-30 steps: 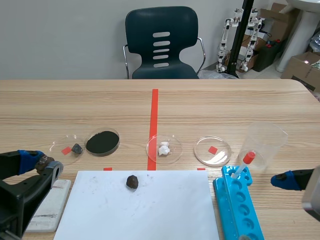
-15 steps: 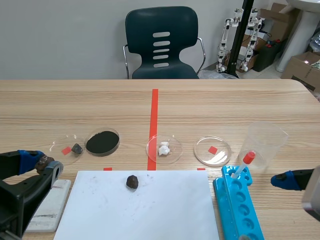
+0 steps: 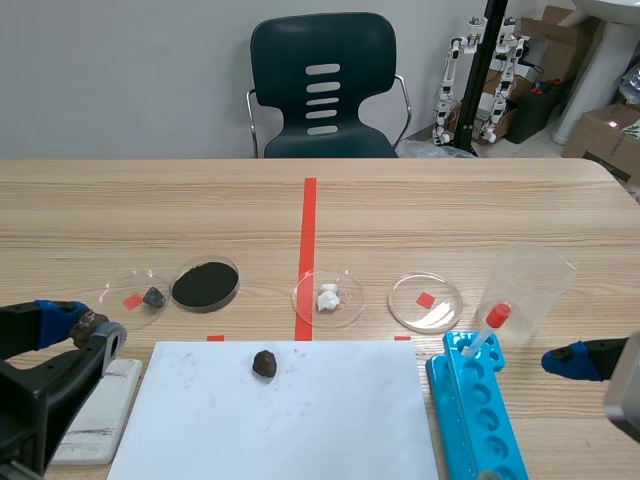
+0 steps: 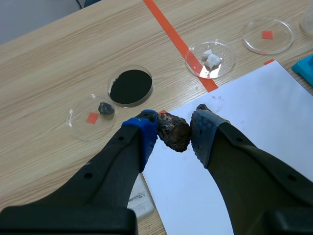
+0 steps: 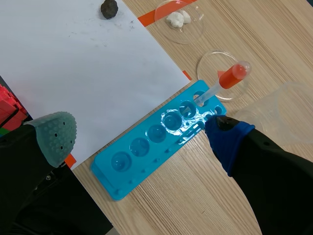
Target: Put the right mineral back
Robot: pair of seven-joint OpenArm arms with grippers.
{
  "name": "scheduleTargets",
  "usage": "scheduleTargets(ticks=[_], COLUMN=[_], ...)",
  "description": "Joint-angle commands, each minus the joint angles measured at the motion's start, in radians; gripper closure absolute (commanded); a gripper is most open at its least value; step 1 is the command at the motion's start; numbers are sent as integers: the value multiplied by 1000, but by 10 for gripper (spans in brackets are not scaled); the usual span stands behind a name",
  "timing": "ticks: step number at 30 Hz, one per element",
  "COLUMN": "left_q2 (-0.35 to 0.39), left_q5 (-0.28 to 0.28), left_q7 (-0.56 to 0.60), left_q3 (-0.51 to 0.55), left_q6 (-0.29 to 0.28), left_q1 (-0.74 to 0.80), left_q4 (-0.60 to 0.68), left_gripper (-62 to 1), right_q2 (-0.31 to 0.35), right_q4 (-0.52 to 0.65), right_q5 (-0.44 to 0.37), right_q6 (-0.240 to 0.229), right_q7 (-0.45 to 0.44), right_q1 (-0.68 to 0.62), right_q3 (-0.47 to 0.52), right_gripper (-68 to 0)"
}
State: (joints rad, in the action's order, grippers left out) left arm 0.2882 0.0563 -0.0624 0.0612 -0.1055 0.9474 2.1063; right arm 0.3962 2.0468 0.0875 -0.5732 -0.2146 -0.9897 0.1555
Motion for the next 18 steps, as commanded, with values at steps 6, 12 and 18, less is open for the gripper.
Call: scheduleTargets(ticks=[6,12,18], left_q2=[-3,-3,-5], left_q5=[6,6,8], left_q7=[13,-8,-16], left_q3=[-3,-3,-4], left_q6=[5,5,5], left_q1=[0,0,-10], left_q4=[12,12,11], left_gripper=[-156,-156,-156], right_q2=[11,11,11], right_q4=[16,16,16], right_q5=[-8,-8,-8], right_q6=[1,1,1], right_q7=[-8,-8,-8], right_q1=[7,7,7], right_q3=[2,2,2], right_gripper=[-547,-547,-547])
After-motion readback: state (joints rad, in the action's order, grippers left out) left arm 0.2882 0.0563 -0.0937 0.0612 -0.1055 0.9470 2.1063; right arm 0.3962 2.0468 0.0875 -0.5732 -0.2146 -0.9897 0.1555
